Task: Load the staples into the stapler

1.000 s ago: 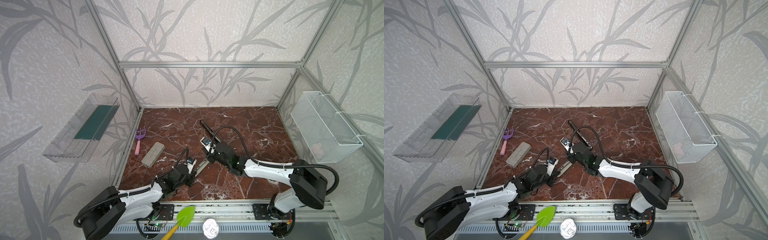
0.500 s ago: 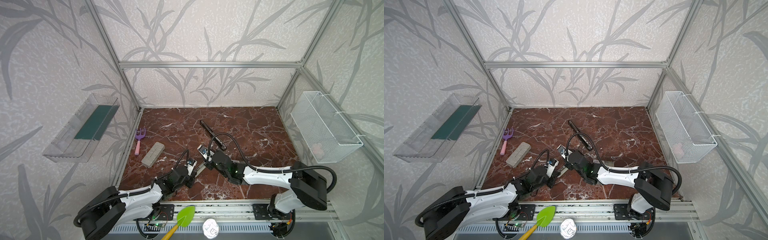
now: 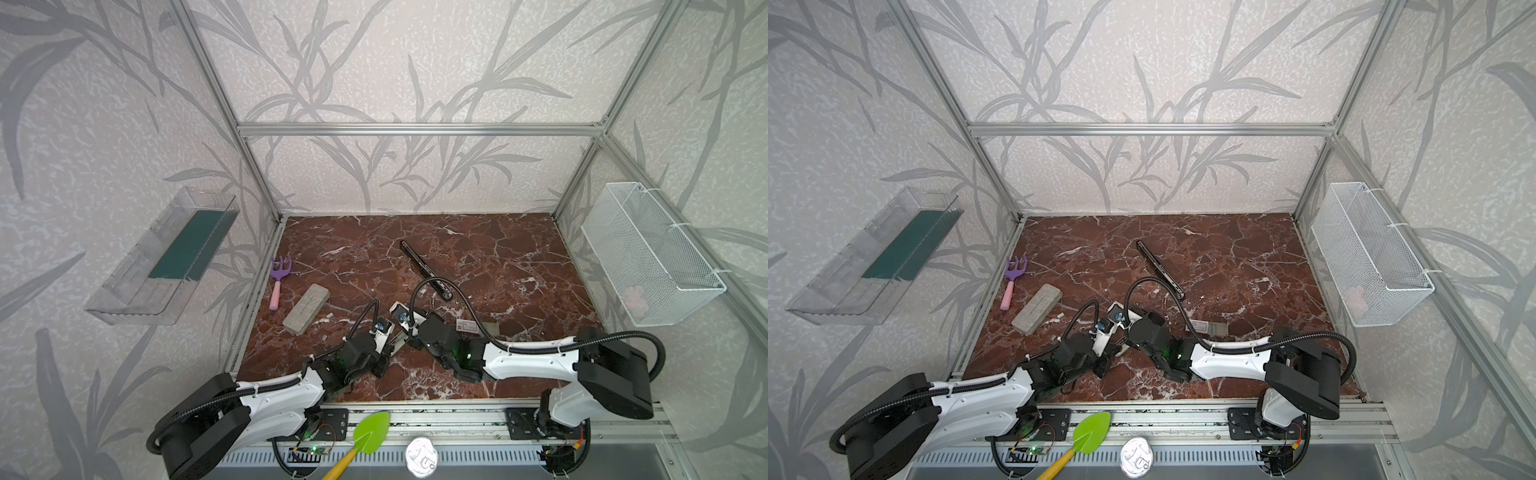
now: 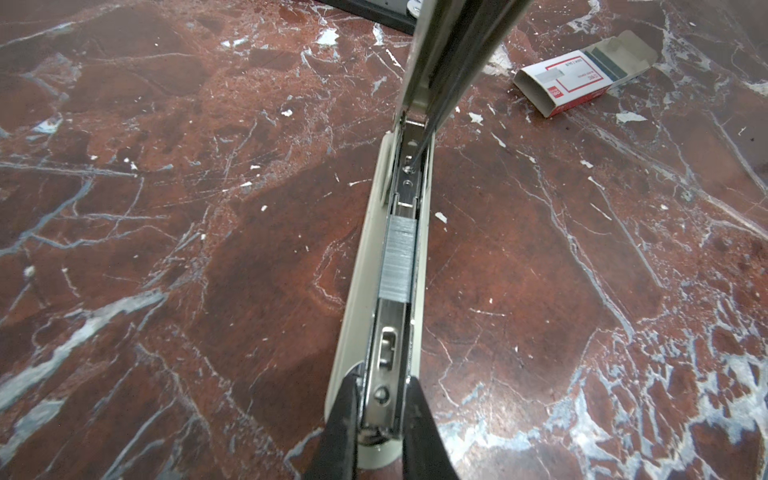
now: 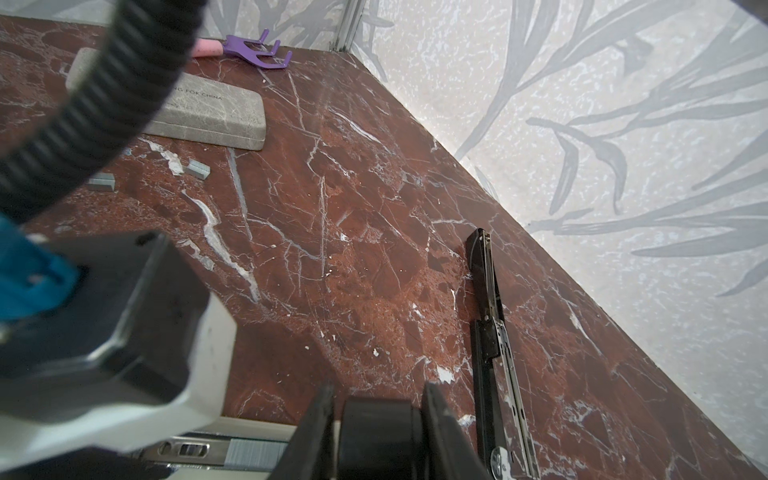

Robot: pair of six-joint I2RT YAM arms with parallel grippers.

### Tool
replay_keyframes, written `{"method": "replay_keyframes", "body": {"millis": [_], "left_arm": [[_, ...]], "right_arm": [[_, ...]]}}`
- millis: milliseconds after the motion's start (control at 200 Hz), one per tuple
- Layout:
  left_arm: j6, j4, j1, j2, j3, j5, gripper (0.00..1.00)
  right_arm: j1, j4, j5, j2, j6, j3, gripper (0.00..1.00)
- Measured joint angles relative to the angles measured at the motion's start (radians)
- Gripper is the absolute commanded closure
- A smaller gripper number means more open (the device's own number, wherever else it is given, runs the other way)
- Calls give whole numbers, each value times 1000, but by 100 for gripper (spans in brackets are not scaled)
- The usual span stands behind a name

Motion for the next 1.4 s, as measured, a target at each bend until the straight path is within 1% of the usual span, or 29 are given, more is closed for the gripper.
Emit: {"method": "replay_keyframes", "body": {"millis": [340,710,1105,1400], "left_arm": [[0,-2,-1,-5,-3,8,100],[0,8,-4,-31,-25,7,100],[0,51,-5,-44,-55,3,100],[8,138,-6,-21,-89,0,100]], "right_arm": [[55,24,78,35,-29,0,74],[63,51,82,51,-29,0,74],[89,82,103,82,-58,0,74],[105,111,119,108,-81,0,74]]}}
